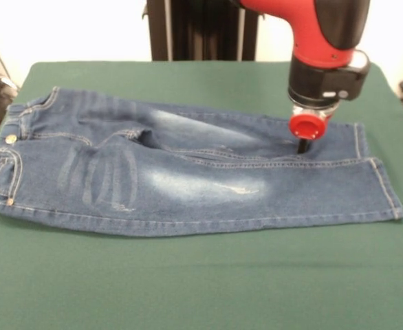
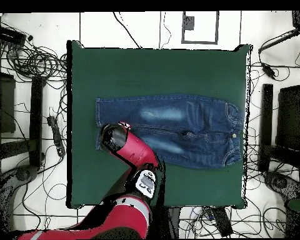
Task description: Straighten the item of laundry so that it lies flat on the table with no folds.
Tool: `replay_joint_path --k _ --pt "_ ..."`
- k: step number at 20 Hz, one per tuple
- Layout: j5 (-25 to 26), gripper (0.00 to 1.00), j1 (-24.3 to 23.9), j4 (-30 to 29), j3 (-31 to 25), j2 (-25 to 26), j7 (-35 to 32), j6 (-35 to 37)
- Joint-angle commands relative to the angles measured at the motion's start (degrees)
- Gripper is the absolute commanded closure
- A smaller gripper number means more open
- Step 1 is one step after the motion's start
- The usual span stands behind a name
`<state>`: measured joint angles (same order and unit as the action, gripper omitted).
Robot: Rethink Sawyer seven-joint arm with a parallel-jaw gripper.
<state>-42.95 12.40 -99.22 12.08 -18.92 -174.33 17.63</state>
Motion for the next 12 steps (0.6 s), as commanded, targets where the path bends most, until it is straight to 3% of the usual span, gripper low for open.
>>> replay_joint_path --k 1,4,12 --pt "-6.18 1.00 3.91 -1.48 -18.00 3.20 -11.31 -2.73" --pt "-5.85 1.00 4.99 -1.47 -16.32 2.93 -11.24 -1.79" --pt "3.44 1.00 -2.68 -6.69 -17.52 0.17 2.61 -2.49"
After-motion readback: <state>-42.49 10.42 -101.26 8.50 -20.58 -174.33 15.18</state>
